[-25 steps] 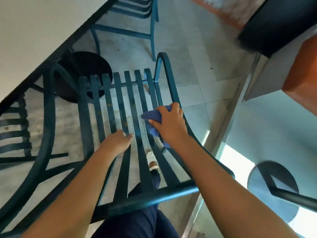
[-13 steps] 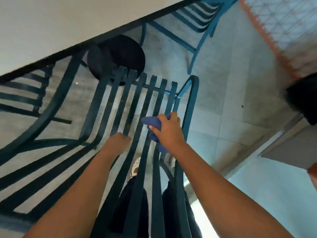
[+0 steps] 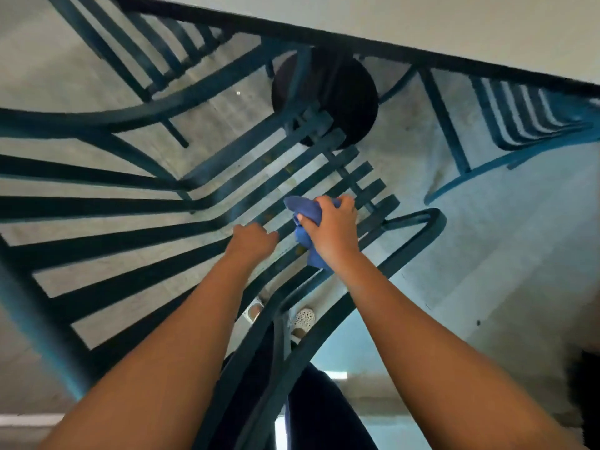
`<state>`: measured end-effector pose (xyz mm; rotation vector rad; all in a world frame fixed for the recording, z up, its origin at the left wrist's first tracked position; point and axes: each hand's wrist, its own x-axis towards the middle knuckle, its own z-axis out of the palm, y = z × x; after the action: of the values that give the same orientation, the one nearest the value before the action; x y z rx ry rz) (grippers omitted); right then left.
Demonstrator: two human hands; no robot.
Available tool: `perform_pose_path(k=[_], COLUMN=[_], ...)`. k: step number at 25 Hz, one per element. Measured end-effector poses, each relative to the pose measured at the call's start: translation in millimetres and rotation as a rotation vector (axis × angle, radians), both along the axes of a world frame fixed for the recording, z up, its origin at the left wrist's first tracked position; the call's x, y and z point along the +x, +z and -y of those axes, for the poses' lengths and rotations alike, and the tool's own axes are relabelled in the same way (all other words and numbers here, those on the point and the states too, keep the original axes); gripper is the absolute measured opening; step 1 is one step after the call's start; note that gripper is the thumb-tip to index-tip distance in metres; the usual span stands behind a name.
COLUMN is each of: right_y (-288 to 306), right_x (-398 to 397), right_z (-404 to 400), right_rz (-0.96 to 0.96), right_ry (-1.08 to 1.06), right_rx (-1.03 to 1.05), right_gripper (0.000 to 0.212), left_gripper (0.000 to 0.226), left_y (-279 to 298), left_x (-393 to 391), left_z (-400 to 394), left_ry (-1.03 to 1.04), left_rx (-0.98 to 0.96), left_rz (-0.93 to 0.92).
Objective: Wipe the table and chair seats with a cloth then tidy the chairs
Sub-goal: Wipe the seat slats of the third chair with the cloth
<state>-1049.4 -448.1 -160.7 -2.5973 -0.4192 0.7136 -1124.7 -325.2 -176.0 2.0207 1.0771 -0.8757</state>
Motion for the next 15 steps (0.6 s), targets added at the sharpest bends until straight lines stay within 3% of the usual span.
perform_pose_path(k=[3, 15], right_y=[-16.3, -99.1], right_x=[9.2, 55.6], right_z=[-19.7, -131.3], right_rz=[0.023, -0.109], right_ry=[0.035, 0.157], right_rx=[0.027, 0.084], right_gripper=[0.036, 0.037], left_gripper=[0.046, 0.058], left_y=[-11.0, -97.5], left_x=[1.9, 31.2], left_z=[-20.9, -87.7], left_ry=[0.131, 0.208], left_rx=[0.052, 0.201], left_rz=[0.053, 0.034])
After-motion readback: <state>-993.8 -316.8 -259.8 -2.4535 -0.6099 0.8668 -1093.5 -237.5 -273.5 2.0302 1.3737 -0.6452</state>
